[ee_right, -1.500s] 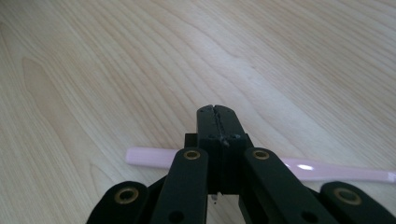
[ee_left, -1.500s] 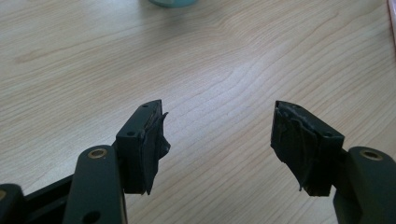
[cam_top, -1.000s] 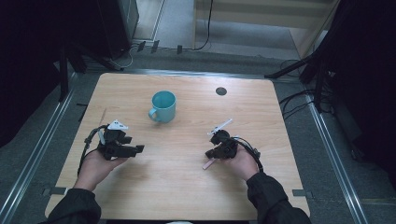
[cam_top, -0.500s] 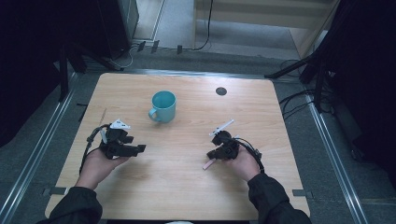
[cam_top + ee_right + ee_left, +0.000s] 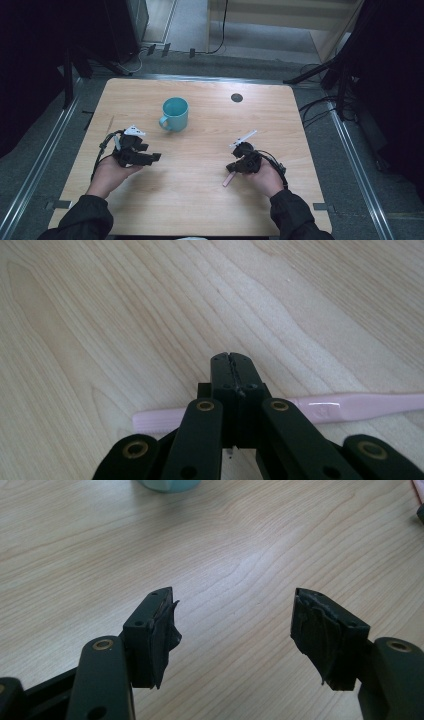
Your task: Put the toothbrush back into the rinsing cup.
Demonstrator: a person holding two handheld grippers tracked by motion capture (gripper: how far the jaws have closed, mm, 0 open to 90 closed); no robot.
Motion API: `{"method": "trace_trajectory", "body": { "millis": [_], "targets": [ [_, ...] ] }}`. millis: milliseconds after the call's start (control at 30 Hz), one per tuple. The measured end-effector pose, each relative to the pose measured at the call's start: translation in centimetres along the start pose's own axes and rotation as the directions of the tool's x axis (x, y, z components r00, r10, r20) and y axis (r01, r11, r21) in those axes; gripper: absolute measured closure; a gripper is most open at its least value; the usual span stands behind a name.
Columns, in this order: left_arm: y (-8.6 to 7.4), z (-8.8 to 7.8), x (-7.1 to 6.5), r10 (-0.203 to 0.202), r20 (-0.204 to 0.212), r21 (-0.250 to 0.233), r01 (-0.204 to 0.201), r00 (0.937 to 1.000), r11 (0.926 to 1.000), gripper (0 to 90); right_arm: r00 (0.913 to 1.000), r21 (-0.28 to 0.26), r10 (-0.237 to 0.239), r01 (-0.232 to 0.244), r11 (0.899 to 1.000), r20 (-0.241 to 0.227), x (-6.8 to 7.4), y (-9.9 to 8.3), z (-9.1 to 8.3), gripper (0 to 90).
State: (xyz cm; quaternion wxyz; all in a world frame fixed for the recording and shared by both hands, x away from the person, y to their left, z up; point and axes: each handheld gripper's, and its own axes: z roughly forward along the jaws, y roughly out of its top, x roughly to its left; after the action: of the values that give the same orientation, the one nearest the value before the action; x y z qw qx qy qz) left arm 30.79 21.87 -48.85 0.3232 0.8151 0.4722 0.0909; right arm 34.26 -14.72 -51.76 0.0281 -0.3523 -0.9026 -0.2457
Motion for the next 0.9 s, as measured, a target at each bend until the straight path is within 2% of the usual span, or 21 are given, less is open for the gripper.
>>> {"method": "trace_trajectory", "body": {
  "millis": [200, 433, 900],
  "targets": [
    [0.6, 0.4, -0.1, 0.002, 0.014, 0.001, -0.002, 0.9999, 1.0000, 34.0, 0.9999, 0.005, 0.016, -0.016, 1.000, 0.001, -0.3, -0.8, -0.4, 90.0],
    [1.4, 1.1, -0.3, 0.011, 0.032, 0.004, -0.011, 0.9994, 0.9999, 34.0, 0.9983, 0.004, 0.057, -0.057, 0.998, 0.009, -0.8, -2.0, -1.0, 90.0],
    [2.1, 1.7, -0.6, 0.017, 0.039, 0.018, -0.018, 0.9991, 0.9997, 34.0, 0.9932, 0.002, 0.114, -0.114, 0.993, 0.022, -1.9, -3.3, -2.0, 89.5]
  ]
}}
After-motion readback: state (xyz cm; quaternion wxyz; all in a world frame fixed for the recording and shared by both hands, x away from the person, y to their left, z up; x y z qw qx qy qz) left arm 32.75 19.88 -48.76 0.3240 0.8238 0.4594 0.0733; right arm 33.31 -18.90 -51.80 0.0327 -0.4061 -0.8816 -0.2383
